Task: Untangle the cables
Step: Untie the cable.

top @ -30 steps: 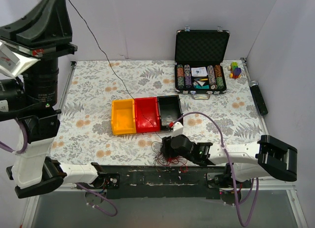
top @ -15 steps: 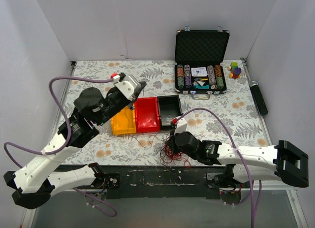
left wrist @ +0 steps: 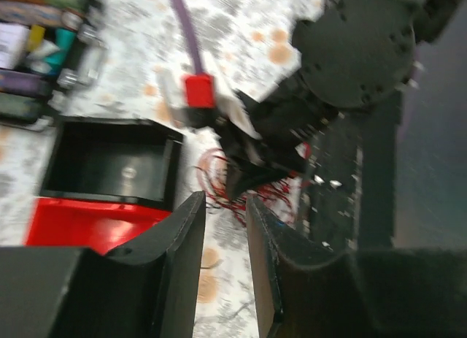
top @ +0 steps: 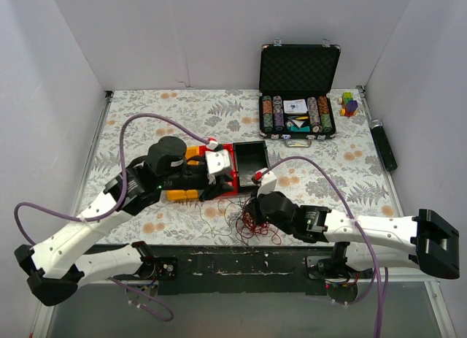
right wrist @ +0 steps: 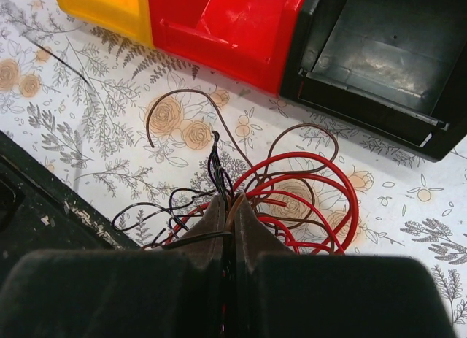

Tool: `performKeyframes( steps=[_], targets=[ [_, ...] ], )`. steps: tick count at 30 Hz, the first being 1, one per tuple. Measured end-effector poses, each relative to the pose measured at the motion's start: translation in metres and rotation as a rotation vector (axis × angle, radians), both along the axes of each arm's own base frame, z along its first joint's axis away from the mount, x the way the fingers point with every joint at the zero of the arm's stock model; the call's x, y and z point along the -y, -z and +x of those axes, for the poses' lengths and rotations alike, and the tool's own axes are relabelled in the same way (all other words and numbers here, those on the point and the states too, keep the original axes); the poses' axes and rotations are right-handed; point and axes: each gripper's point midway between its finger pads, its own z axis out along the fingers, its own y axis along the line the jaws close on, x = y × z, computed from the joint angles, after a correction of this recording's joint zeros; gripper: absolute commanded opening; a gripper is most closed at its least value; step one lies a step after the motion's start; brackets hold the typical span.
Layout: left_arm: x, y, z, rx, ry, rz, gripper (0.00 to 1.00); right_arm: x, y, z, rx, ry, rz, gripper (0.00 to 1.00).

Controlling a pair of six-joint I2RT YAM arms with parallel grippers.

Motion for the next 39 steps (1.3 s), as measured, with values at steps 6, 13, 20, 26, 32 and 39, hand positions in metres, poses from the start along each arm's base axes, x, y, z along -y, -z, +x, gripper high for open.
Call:
performKeyframes(
  steps=[6, 13, 20, 26, 32, 39],
  targets=[
    [0.008, 0.061, -0.031, -0.228, 0.151, 0.13, 0.31, -0.004, -0.011, 0.004, 0.016, 0.008, 0.012, 0.01],
    [0.009, 0.078, -0.04, -0.324, 0.173, 0.157, 0.37, -0.002, -0.008, 0.005, 0.021, 0.009, -0.006, 0.01],
    [0.013, 0.078, -0.025, -0.291, 0.11, 0.144, 0.4, -0.003, -0.01, 0.005, 0.026, 0.01, -0.01, 0.01],
    [0.013, 0.059, -0.024, -0.234, 0.11, 0.092, 0.56, -0.004, -0.006, 0.004, 0.023, 0.006, -0.023, 0.01],
    [0.011, 0.036, -0.022, -0.156, 0.101, 0.027, 0.73, -0.004, 0.0, 0.003, 0.017, 0.004, -0.045, 0.01],
    [0.01, 0.042, -0.019, -0.152, 0.089, 0.045, 0.76, -0.005, -0.002, 0.002, 0.021, -0.005, -0.05, 0.01]
  ],
)
